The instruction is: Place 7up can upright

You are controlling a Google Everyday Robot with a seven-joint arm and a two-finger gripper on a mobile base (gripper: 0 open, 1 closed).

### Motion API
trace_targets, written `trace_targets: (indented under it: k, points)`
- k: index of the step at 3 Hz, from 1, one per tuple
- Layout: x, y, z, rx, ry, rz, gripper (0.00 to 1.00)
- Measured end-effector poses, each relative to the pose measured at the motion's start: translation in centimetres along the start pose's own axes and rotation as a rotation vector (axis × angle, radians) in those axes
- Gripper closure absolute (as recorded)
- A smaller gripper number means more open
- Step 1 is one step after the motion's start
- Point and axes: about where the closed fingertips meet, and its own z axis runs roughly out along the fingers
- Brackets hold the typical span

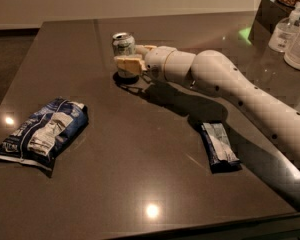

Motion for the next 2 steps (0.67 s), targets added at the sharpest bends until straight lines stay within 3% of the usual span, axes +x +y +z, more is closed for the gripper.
trace_targets:
  k: [1, 2]
  points:
    - [0.04, -0.18, 0.16, 0.004, 0.000, 0.003, 0.00]
    - [0.04, -0.18, 0.16, 0.004, 0.000, 0.003, 0.00]
